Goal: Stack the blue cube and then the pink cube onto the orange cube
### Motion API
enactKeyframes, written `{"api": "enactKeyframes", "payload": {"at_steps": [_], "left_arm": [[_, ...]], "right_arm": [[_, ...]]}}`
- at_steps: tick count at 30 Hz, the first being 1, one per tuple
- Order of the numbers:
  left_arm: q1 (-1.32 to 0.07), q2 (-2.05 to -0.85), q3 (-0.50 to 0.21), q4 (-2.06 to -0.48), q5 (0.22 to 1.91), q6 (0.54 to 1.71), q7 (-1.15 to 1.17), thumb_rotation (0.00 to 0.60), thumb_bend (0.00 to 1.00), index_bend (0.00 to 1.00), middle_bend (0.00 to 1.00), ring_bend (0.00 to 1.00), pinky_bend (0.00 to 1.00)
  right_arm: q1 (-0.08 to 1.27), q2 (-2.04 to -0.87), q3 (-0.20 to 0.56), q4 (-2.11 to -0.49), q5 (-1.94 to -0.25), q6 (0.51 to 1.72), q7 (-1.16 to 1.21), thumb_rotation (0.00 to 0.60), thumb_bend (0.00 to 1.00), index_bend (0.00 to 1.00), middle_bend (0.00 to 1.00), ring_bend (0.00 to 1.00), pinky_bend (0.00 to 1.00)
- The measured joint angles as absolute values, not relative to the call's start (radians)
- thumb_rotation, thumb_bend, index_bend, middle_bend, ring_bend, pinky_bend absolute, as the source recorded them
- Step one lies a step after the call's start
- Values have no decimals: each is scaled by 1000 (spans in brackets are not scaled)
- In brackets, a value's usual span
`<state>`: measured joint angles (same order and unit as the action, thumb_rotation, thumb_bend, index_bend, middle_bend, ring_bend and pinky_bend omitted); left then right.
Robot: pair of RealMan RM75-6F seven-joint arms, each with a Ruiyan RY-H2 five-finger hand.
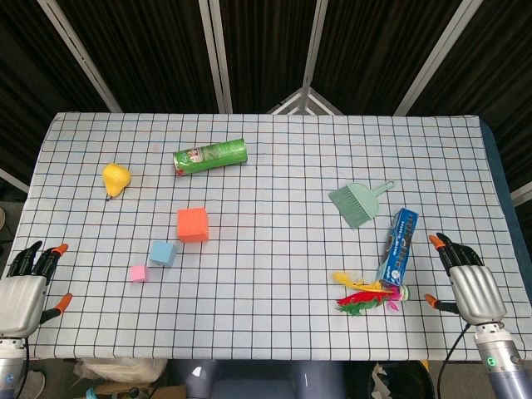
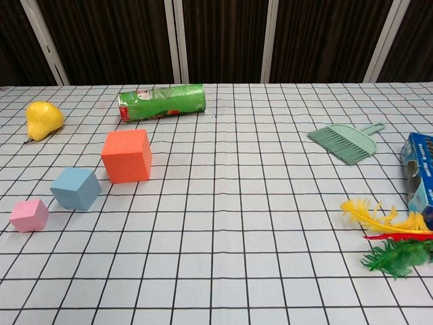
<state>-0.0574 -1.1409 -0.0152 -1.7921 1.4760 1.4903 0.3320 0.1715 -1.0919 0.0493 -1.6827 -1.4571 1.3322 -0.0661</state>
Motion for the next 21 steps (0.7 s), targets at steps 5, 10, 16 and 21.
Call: {"api": "enactKeyframes", "payload": {"at_steps": [5,10,16,21], "left_arm": [[-60,-1143,-17,-1792,1468,1485,343,600,290,112,171,55,97],[-57,-1147,-8,-1798,1490,1495,356,600,290,111,171,55,97],[-57,-1145,-7,-1800,1492,1494,350,600,290,107,172,56,97],[-60,-1145,-8,-1799,1473,1480,355,600,289,104,176,56,91]], "right_arm": [[175,-1092,50,-1680,-1450,1324,-70,600,190,24,94,159,149],[167,-1086,43,-1688,-1459,1335,-70,600,189,24,94,159,149],[161,-1080,45,-1695,-1460,1347,-67,600,189,24,94,159,149],[163,-1080,42,-1696,-1455,1335,-76,600,190,24,94,159,149]]}}
